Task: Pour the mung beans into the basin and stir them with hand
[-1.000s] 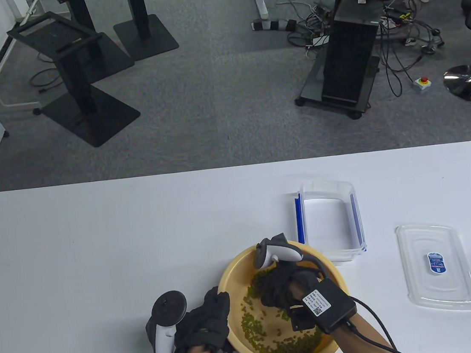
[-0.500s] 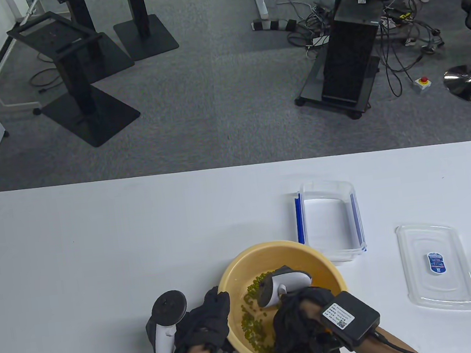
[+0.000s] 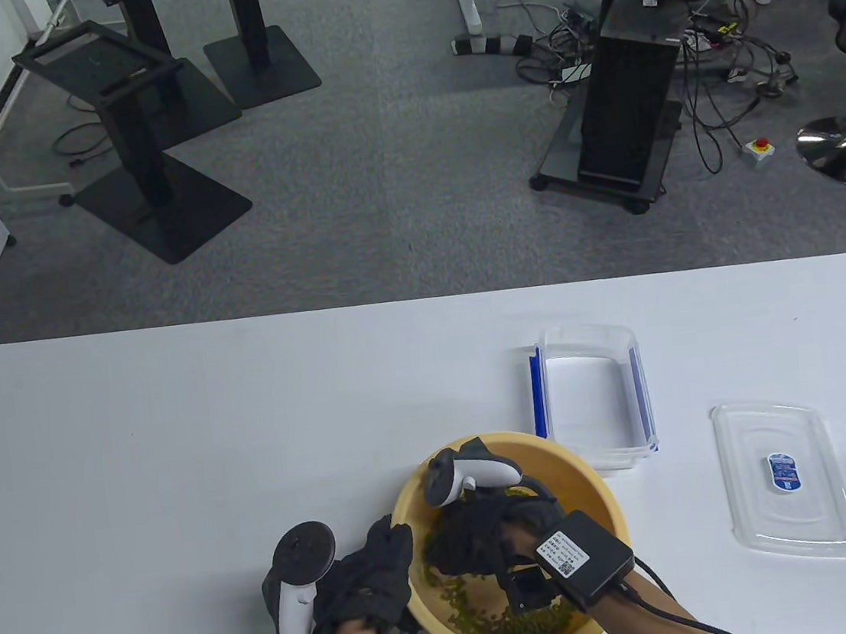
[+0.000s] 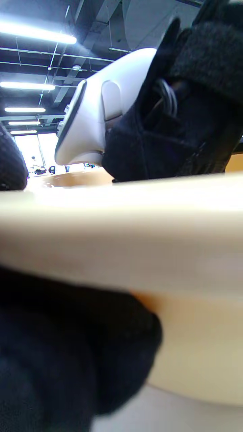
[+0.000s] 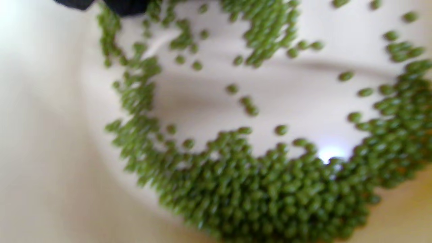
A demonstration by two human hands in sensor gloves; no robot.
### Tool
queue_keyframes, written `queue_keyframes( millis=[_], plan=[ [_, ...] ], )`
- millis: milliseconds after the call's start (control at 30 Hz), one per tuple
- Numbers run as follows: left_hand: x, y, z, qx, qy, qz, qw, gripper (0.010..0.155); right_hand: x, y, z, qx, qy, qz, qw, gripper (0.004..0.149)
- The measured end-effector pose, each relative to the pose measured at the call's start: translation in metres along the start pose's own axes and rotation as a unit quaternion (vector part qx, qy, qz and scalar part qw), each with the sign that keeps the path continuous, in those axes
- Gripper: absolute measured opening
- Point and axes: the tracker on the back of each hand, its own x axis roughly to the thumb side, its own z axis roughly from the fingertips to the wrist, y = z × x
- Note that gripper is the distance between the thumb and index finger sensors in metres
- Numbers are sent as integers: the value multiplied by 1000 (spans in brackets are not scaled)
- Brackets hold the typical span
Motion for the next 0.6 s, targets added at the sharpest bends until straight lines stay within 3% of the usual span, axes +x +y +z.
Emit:
queue_keyframes(
  millis=[67,167,300,467,600],
  plan=[
    [0,0,0,0,0,1,1000,66,-11,-4,-1,-21,47,15,999,72],
    [0,0,0,2,1,0,1000,66,-29,-9,4,-11,70,41,997,72],
    [0,0,0,2,1,0,1000,66,-51,-9,11,-52,76,30,995,69],
    [0,0,0,2,2,0,1000,66,-57,14,20,59,78,28,995,69],
    [0,0,0,3,1,0,1000,66,-35,34,26,97,38,70,992,64]
  ],
)
